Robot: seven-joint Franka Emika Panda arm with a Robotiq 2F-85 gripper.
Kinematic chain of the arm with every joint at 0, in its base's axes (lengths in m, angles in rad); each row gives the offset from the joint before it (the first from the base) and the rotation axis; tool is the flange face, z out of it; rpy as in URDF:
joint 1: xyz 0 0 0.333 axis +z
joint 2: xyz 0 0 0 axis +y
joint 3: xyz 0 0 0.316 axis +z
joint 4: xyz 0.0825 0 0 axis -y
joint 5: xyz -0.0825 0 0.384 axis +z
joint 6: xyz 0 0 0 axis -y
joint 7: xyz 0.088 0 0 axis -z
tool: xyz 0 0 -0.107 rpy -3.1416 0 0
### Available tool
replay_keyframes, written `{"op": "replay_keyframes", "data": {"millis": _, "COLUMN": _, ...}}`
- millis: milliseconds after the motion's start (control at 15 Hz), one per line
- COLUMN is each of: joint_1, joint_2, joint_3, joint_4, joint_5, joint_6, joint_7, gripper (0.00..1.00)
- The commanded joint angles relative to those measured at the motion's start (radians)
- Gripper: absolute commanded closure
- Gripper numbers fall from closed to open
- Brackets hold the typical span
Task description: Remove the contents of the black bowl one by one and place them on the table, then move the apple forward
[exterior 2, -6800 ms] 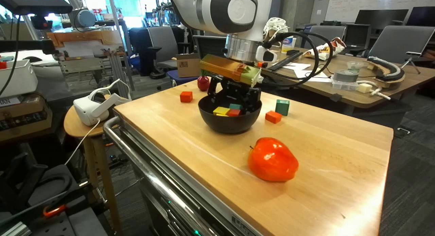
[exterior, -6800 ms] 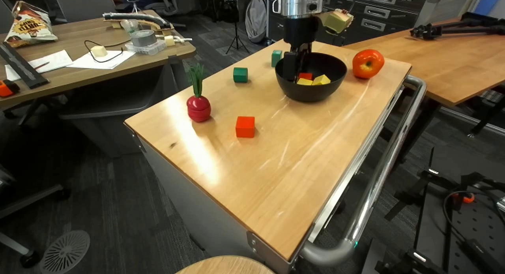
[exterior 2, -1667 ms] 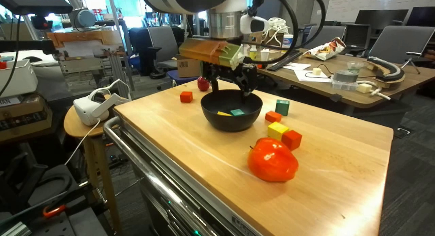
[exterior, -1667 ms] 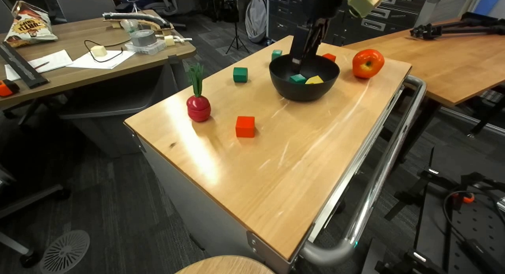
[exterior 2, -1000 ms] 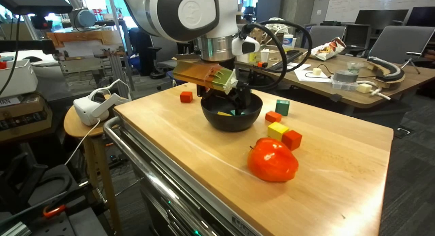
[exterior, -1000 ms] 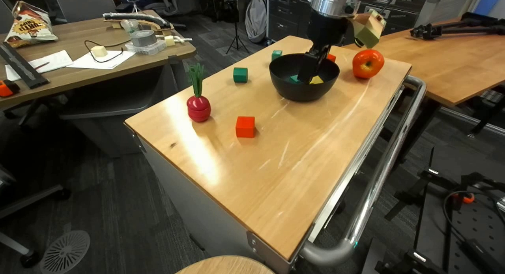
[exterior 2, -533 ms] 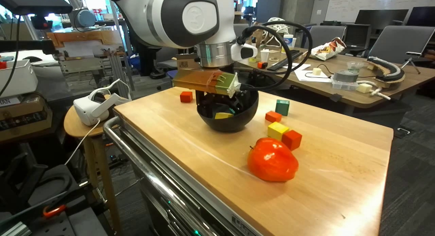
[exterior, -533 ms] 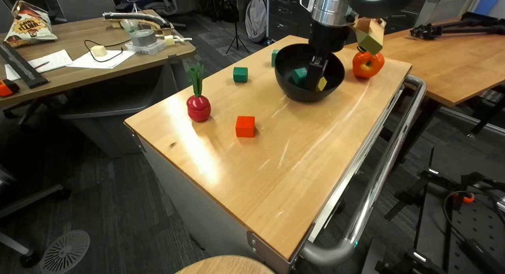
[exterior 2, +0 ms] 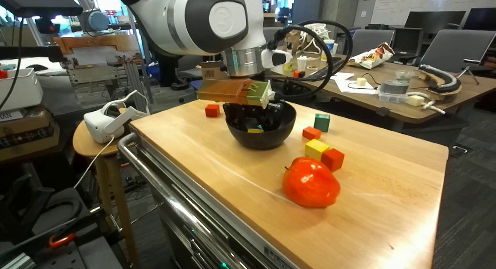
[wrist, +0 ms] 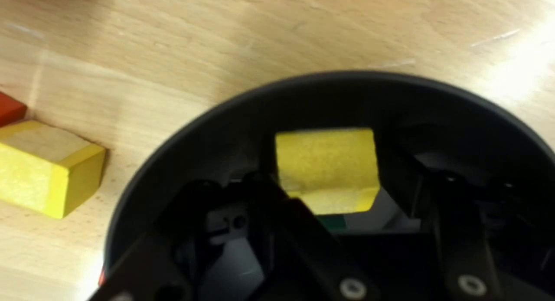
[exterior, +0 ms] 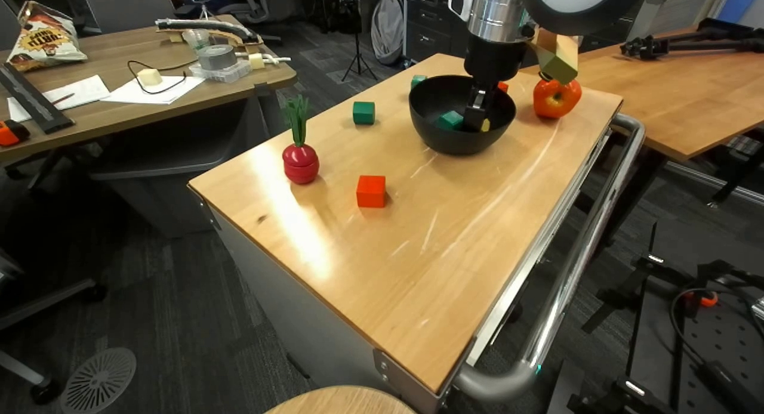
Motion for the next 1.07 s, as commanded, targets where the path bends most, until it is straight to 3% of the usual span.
{"op": "replay_keyframes", "data": {"millis": 0, "joint_1": 0.003, "joint_2": -0.046, "joint_3": 0.007, "joint_4": -0.012, "joint_5": 0.016, "joint_6": 0.032, "joint_7": -0.012, "gripper": 0.69}}
{"op": "replay_keyframes", "data": {"millis": 67, "joint_1": 0.001, "joint_2": -0.066, "joint_3": 0.014, "joint_4": -0.016, "joint_5": 0.039, "joint_6": 0.031, "joint_7": -0.030, "gripper": 0.78}}
{"op": "replay_keyframes", "data": {"millis": 333, "joint_1": 0.013, "joint_2": -0.199, "joint_3": 0.028, "joint_4": -0.042, "joint_5": 0.072, "joint_6": 0.042, "joint_7": -0.073, "gripper": 0.79}}
{"op": "replay_keyframes", "data": {"millis": 467, "joint_1": 0.039, "joint_2": -0.265, "joint_3": 0.041, "joint_4": -0.048, "joint_5": 0.187, "joint_6": 0.039, "joint_7": -0.168, "gripper": 0.79}}
{"op": "replay_keyframes", "data": {"millis": 800, "joint_1": 0.206, "joint_2": -0.334, "joint_3": 0.022, "joint_4": -0.032, "joint_5": 0.554, "joint_6": -0.045, "joint_7": -0.457, "gripper": 0.79}}
{"op": "replay_keyframes", "data": {"millis": 1000, "joint_1": 0.249, "joint_2": -0.318, "joint_3": 0.027, "joint_4": -0.037, "joint_5": 0.646, "joint_6": -0.134, "joint_7": -0.529, "gripper": 0.79}}
